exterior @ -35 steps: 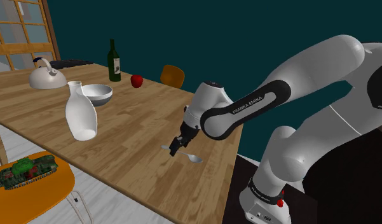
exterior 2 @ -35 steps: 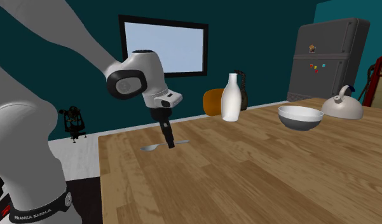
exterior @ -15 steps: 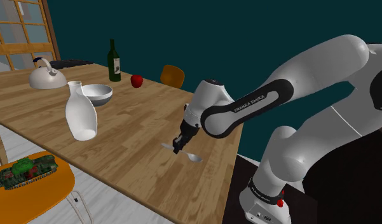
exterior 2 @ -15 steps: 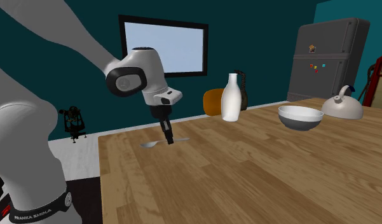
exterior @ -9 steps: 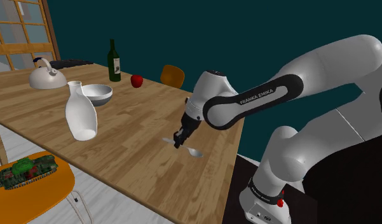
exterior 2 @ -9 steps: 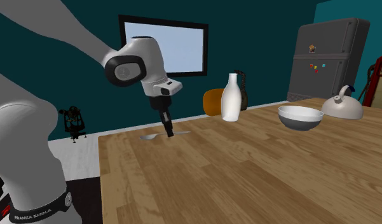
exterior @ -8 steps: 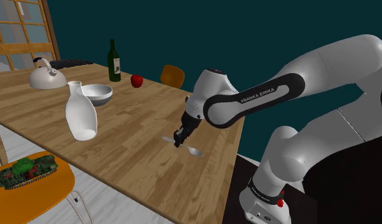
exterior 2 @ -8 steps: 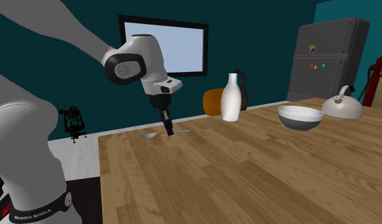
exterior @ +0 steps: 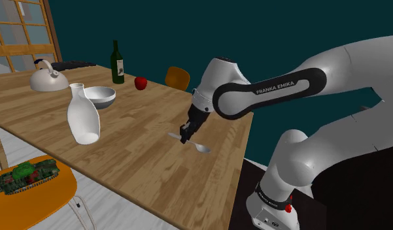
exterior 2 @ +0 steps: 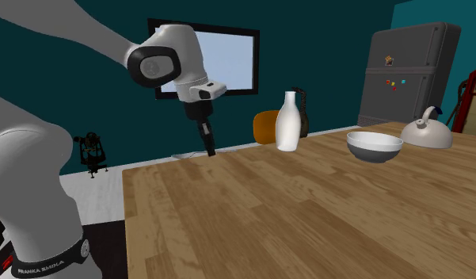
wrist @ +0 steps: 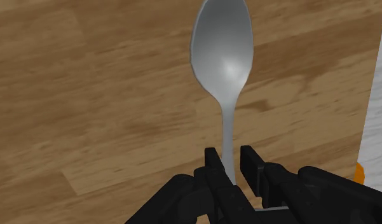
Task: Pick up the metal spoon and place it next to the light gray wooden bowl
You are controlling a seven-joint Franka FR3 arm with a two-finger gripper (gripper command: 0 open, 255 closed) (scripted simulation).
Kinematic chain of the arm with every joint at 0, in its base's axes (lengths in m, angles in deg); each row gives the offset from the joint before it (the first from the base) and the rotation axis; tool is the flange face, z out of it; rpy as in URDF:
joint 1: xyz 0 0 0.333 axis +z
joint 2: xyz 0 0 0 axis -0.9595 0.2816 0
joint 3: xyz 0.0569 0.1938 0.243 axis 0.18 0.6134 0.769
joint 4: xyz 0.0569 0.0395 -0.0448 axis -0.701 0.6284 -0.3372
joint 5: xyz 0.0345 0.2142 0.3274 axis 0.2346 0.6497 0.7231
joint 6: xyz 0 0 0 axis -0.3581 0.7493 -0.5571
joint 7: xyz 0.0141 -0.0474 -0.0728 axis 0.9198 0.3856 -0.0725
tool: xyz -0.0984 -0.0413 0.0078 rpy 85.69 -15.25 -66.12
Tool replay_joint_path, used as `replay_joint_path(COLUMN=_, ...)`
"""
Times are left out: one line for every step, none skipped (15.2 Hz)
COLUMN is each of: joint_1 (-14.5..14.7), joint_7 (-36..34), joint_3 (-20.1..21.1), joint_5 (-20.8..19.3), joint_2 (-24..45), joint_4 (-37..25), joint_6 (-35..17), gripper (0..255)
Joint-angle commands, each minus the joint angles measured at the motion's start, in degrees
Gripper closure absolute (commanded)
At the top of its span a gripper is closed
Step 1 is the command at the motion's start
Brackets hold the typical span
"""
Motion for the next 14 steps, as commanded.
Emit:
replay_joint_path(joint_1=-0.2, joint_7=-0.1, joint_3=-0.3, joint_5=-0.4, joint_2=-0.8, joint_4=-1.2, joint_6=2.0, gripper=255)
replay_joint_path(joint_1=-0.3, joint_7=-0.1, joint_3=-0.4, joint_5=-0.5, joint_2=-1.2, joint_4=-1.8, joint_6=3.0, gripper=255)
replay_joint_path(joint_1=-0.4, joint_7=-0.2, joint_3=-0.6, joint_5=-0.7, joint_2=-1.5, joint_4=-2.3, joint_6=3.9, gripper=255)
replay_joint_path(joint_1=-0.4, joint_7=-0.3, joint_3=-0.7, joint_5=-0.8, joint_2=-1.8, joint_4=-2.9, joint_6=4.8, gripper=255)
replay_joint_path(joint_1=-0.5, joint_7=-0.4, joint_3=-0.8, joint_5=-1.0, joint_2=-2.1, joint_4=-3.5, joint_6=5.7, gripper=255)
replay_joint_path(joint_1=-0.6, joint_7=-0.5, joint_3=-0.9, joint_5=-1.1, joint_2=-2.4, joint_4=-4.1, joint_6=6.6, gripper=255)
replay_joint_path(joint_1=-0.6, joint_7=-0.5, joint_3=-1.0, joint_5=-1.3, joint_2=-2.7, joint_4=-4.8, joint_6=7.4, gripper=255)
replay_joint_path(joint_1=-0.7, joint_7=-0.6, joint_3=-1.1, joint_5=-1.4, joint_2=-2.9, joint_4=-5.4, joint_6=8.3, gripper=255)
replay_joint_path(joint_1=-0.8, joint_7=-0.7, joint_3=-1.2, joint_5=-1.6, joint_2=-3.1, joint_4=-6.0, joint_6=9.1, gripper=255)
replay_joint_path(joint_1=-0.8, joint_7=-0.8, joint_3=-1.3, joint_5=-1.7, joint_2=-3.3, joint_4=-6.7, joint_6=10.0, gripper=255)
replay_joint_path(joint_1=-0.9, joint_7=-0.8, joint_3=-1.4, joint_5=-1.8, joint_2=-3.5, joint_4=-7.3, joint_6=10.8, gripper=255)
replay_joint_path(joint_1=-0.9, joint_7=-0.9, joint_3=-1.5, joint_5=-2.0, joint_2=-3.6, joint_4=-8.0, joint_6=11.6, gripper=255)
replay_joint_path(joint_1=-1.6, joint_7=-0.3, joint_3=-1.8, joint_5=-2.4, joint_2=-1.2, joint_4=-9.5, joint_6=10.8, gripper=255)
replay_joint_path(joint_1=-2.1, joint_7=0.3, joint_3=-2.1, joint_5=-2.8, joint_2=1.2, joint_4=-11.1, joint_6=10.0, gripper=255)
